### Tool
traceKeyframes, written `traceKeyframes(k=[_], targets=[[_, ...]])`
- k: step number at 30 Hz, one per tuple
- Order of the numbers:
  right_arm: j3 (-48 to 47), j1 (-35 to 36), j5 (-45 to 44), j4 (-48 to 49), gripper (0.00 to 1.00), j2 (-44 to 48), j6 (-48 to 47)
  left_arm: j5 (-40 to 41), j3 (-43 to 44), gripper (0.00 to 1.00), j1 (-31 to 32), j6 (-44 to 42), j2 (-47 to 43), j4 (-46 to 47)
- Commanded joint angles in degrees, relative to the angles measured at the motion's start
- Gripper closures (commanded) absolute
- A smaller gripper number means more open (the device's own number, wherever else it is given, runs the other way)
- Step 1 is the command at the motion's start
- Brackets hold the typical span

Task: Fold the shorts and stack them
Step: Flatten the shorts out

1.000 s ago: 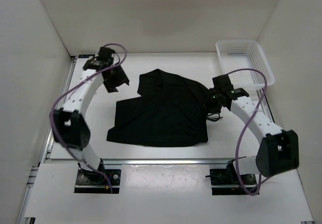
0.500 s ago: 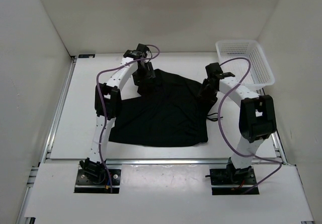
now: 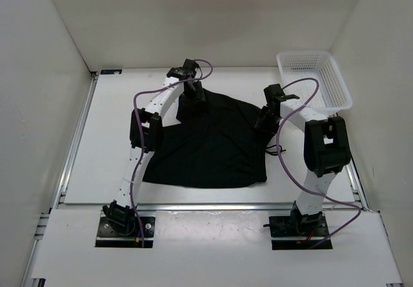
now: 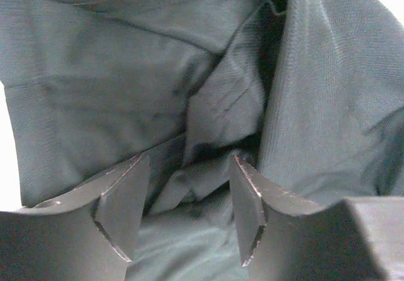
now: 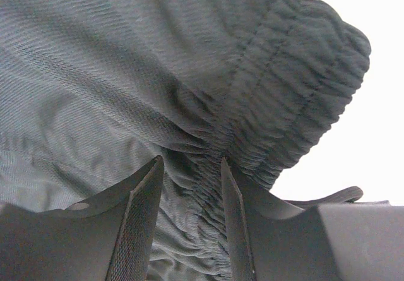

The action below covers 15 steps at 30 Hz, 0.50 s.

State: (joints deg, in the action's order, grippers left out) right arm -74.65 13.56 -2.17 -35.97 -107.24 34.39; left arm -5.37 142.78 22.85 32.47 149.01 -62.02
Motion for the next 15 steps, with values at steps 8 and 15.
traceKeyframes(k=[8, 15], targets=[[2.84, -1.52, -0.37, -0.42, 0.53, 3.88, -0.64, 0.61, 0.83, 0.87, 2.99, 1.19, -1.61, 2.60], [5.48, -2.05, -1.60, 1.25, 0.37, 5.02, -0.64, 1.76, -3.47, 0.90, 2.99, 1.90, -8.03, 1.38]])
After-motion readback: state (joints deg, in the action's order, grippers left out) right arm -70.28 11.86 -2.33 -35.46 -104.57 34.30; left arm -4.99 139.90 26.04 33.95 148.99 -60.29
